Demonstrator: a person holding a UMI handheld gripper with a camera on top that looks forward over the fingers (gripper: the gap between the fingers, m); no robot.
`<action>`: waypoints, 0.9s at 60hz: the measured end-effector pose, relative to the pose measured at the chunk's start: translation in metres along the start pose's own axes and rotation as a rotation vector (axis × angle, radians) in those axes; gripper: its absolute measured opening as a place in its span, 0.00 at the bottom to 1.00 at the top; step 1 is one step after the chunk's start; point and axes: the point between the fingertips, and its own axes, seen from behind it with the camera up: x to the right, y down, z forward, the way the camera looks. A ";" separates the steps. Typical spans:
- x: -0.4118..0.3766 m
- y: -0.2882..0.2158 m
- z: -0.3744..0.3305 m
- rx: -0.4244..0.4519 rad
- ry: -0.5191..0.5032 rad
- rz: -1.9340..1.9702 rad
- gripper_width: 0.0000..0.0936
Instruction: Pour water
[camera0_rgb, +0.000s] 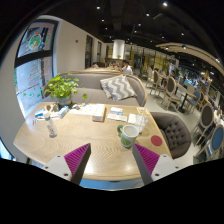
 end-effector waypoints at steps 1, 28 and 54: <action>0.000 0.001 0.005 0.000 -0.002 0.001 0.91; -0.188 0.035 0.035 -0.037 -0.146 -0.016 0.92; -0.369 0.013 0.190 0.079 -0.276 -0.007 0.92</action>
